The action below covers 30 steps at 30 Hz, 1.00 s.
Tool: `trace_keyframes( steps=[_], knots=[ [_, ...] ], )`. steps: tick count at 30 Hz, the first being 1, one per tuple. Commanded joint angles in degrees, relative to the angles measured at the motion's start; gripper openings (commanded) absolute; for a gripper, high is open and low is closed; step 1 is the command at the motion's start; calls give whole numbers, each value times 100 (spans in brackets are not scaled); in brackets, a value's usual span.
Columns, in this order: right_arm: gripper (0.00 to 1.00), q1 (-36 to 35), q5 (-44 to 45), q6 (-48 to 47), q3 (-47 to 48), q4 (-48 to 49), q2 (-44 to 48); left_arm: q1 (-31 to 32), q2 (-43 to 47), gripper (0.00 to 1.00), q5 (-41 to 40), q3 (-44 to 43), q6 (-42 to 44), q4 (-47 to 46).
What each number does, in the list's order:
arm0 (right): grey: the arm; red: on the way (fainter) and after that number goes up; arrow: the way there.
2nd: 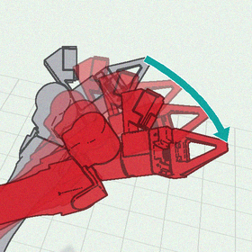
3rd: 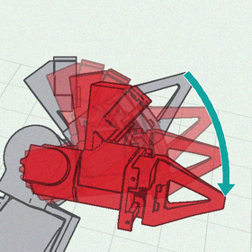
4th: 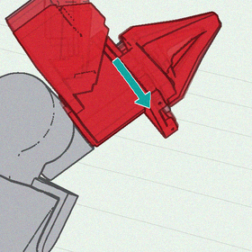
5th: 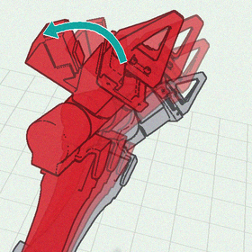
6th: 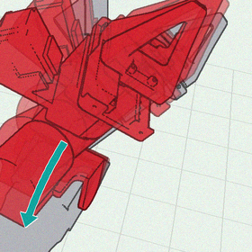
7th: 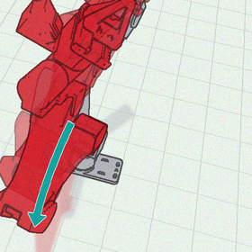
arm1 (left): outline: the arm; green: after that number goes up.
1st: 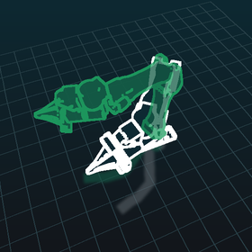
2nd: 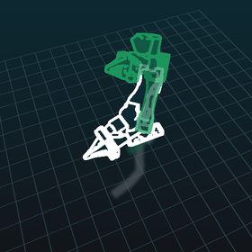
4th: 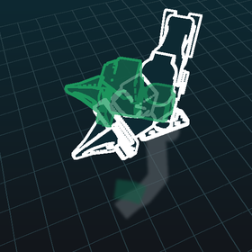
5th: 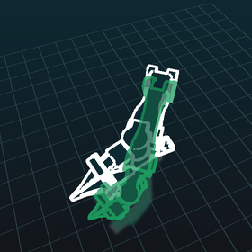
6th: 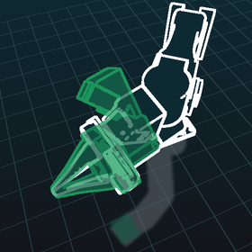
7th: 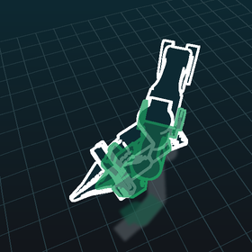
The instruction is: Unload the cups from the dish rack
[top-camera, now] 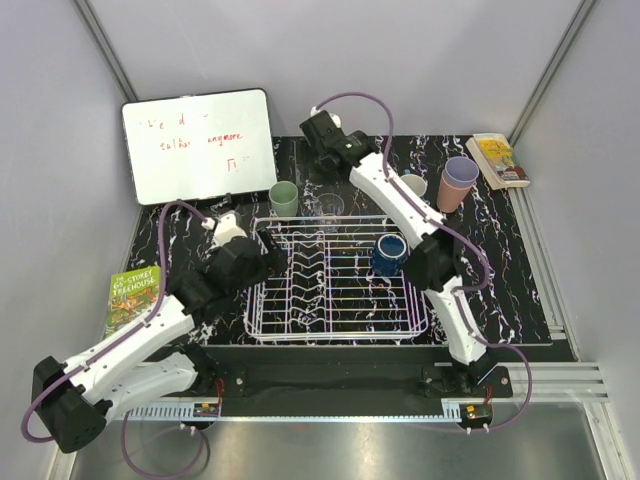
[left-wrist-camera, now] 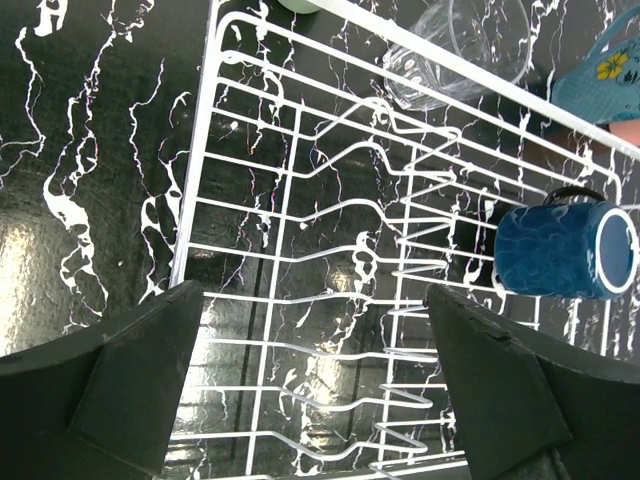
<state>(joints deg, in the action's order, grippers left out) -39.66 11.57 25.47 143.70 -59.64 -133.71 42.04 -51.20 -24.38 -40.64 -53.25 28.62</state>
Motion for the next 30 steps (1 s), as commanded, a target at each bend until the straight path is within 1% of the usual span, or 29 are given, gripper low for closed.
trace_keyframes(
  steps=[1, 2, 3, 4, 5, 6, 7, 8, 9, 11, 12, 13, 14, 15, 16, 18, 21, 22, 25, 27, 30],
  knots=[
    [83, -33, 380, -139, -403, 128, 1108, 181, -188, 99, -207, -294, 455, -208],
    [84, -33, 503, -148, -569, 128, 1310, 260, -389, 99, -242, -382, 535, -199],
    [84, -33, 565, -165, -963, 189, 1747, 348, -504, 99, -303, -479, 657, -199],
    [84, -33, 644, -166, -1201, 215, 1995, 575, -627, 99, -461, -688, 711, -199],
    [84, -24, 766, -166, -1769, 381, 2259, 725, -872, 99, -558, -804, 763, -208],
    [84, -24, 794, -174, -2097, 513, 2836, 1031, -996, 99, -672, -1031, 877, -208],
    [84, -33, 820, -192, -2422, 645, 3129, 1191, -1284, 99, -865, -1146, 939, -260],
    [84, -33, 872, -201, -3043, 907, 3428, 1332, -1444, 99, -945, -1269, 1018, -287],
    [84, -33, 934, -209, -3311, 997, 4014, 1550, -1611, 99, -1007, -1540, 1158, -304],
    [86, -33, 1048, -218, -3977, 1138, 4544, 1710, -2129, 99, -1034, -1805, 1317, -375],
    [86, -33, 1075, -244, -4164, 1138, 4982, 1789, -2314, 99, -1025, -2059, 1474, -453],
    [86, -24, 1075, -236, -4357, 1147, 5186, 1816, -2655, 99, -938, -2192, 1537, -480],
    [86, -33, 1075, -236, -4707, 1139, 5380, 1842, -2806, 99, -902, -2307, 1598, -524],
    [86, -33, 1066, -227, -4885, 1138, 5730, 1895, -2964, 99, -858, -2517, 1755, -663],
    [86, -33, 1023, -218, -5043, 1138, 5907, 1922, -3253, 99, -797, -2606, 1827, -743],
    [87, -24, 891, -297, -5474, 1138, 6346, 1992, -3518, 99, -718, -2851, 2072, -1076],
    [88, -33, 908, -271, -5940, 1138, 6838, 2036, -4037, 99, -376, -3185, 2423, -1384],
    [89, -24, 891, -280, -6028, 1138, 6945, 2045, -4325, 99, -340, -3308, 2477, -1386],
    [89, -33, 952, -262, -6362, 1130, 7376, 2062, -4783, 99, -164, -3748, 2645, -1412],
    [89, -33, 935, -245, -6556, 1104, 7639, 2063, -4925, 99, -76, -4003, 2636, -1403],
    [89, -33, 900, -113, -6863, 1007, 7895, 2071, -5031, 99, -40, -4092, 2654, -1508]
  ],
)
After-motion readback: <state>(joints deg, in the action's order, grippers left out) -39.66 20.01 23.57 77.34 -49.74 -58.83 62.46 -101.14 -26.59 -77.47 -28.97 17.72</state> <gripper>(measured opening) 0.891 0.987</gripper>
